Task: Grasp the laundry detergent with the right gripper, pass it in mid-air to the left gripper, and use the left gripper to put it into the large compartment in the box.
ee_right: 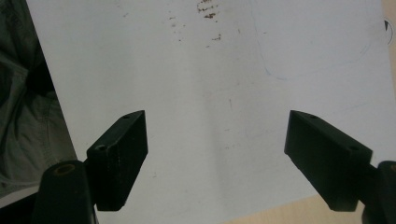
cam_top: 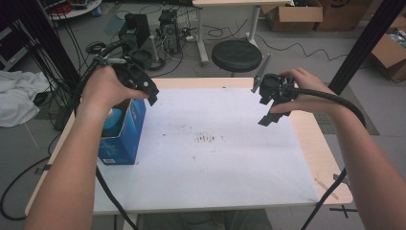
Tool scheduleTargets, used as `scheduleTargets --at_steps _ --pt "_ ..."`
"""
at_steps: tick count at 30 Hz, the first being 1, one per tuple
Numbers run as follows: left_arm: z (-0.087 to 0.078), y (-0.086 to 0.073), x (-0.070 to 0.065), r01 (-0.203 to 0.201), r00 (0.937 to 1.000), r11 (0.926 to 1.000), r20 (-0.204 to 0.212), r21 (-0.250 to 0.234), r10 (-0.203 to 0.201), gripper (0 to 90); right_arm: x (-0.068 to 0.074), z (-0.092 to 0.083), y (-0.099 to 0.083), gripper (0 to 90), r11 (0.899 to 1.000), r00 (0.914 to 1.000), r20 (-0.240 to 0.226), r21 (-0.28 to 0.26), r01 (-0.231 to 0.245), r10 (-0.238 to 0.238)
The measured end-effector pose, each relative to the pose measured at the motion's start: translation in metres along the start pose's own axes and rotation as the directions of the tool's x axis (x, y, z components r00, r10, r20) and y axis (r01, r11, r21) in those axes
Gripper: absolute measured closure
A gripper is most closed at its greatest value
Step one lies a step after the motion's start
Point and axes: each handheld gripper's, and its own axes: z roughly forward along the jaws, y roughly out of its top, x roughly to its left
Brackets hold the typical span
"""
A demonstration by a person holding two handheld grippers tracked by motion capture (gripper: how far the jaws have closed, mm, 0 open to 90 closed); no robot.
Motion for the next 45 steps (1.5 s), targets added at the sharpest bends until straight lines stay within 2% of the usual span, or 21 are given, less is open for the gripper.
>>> scheduleTargets --at_steps 1,6,15,21,26,31,37,41,45 --pt "0.002 0.003 -0.006 -0.019 0.9996 0.9998 0.023 -0.001 0.019 15.4 0.000 0.000 0.001 21.5 1.000 1.0000 0.000 0.001 0.002 -0.002" --pt "0.010 0.011 -0.022 -0.066 0.9946 0.9971 0.078 -0.037 0.069 15.2 0.001 -0.001 0.004 21.3 1.000 0.9999 -0.004 0.001 0.009 -0.009" --pt "0.026 0.023 -0.041 -0.133 0.9815 0.9884 0.129 -0.074 0.141 14.4 0.000 -0.005 0.007 21.2 1.000 0.9999 -0.009 -0.009 0.010 -0.010" --pt "0.031 0.030 -0.053 -0.165 0.9744 0.9826 0.140 -0.085 0.176 14.1 0.001 -0.006 0.008 21.3 1.000 0.9999 -0.007 -0.005 0.011 -0.011" --pt "0.033 0.034 -0.059 -0.189 0.9701 0.9792 0.141 -0.075 0.198 13.5 0.001 -0.007 0.008 21.4 1.000 1.0000 -0.005 -0.004 0.008 -0.008" --pt "0.033 0.035 -0.059 -0.185 0.9715 0.9799 0.137 -0.076 0.194 13.2 0.001 -0.006 0.008 21.4 1.000 0.9999 -0.004 -0.006 0.013 -0.013" --pt "0.033 0.034 -0.060 -0.192 0.9703 0.9787 0.135 -0.072 0.201 13.2 0.002 -0.005 0.008 21.5 1.000 1.0000 -0.003 0.002 0.007 -0.007" --pt "0.033 0.035 -0.065 -0.208 0.9644 0.9744 0.149 -0.085 0.219 12.9 0.002 -0.004 0.008 21.4 1.000 1.0000 -0.005 0.002 0.006 -0.006" --pt "0.034 0.036 -0.068 -0.215 0.9633 0.9735 0.147 -0.077 0.225 12.7 0.001 -0.003 0.007 21.4 1.000 0.9999 -0.006 0.001 0.009 -0.009"
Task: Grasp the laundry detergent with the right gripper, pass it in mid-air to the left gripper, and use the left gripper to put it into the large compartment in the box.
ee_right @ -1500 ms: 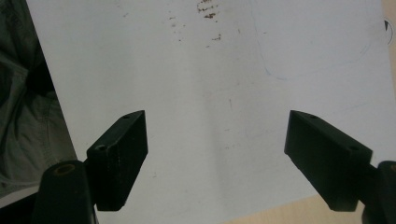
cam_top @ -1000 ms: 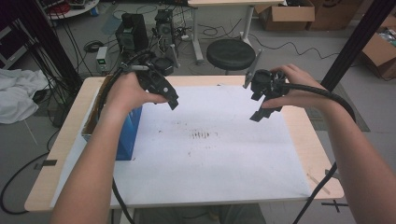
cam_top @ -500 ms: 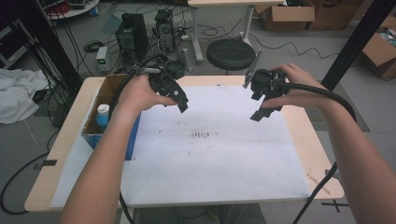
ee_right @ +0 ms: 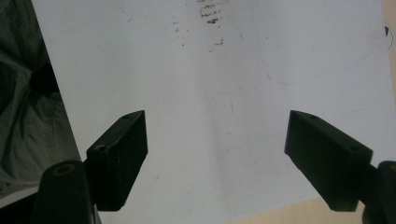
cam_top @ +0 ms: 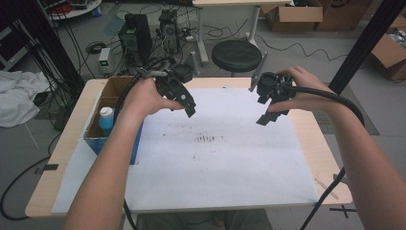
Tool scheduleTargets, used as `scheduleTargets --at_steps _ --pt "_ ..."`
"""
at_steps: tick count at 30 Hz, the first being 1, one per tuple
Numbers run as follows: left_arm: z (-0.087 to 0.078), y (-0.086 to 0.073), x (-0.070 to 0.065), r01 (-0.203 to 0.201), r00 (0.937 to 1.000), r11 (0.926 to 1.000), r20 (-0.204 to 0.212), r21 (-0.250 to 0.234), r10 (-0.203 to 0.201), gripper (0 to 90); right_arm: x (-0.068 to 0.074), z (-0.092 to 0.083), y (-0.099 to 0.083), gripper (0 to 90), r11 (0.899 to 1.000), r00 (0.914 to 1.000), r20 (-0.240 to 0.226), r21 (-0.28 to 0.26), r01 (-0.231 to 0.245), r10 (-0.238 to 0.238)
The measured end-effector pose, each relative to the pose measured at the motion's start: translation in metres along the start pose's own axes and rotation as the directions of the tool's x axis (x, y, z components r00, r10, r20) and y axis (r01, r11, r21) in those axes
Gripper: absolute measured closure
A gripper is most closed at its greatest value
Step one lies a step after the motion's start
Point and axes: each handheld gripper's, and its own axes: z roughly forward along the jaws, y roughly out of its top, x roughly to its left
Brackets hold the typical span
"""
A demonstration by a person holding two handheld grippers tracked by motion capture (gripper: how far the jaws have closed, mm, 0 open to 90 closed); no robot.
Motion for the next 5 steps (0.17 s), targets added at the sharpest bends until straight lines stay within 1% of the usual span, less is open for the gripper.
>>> scheduleTargets --at_steps 5 --pt "0.0022 0.0014 -0.0001 -0.002 1.0000 1.0000 -0.001 0.007 0.002 12.5 -0.0001 0.0013 -0.0019 21.4 1.000 1.0000 0.000 -0.001 0.000 0.000"
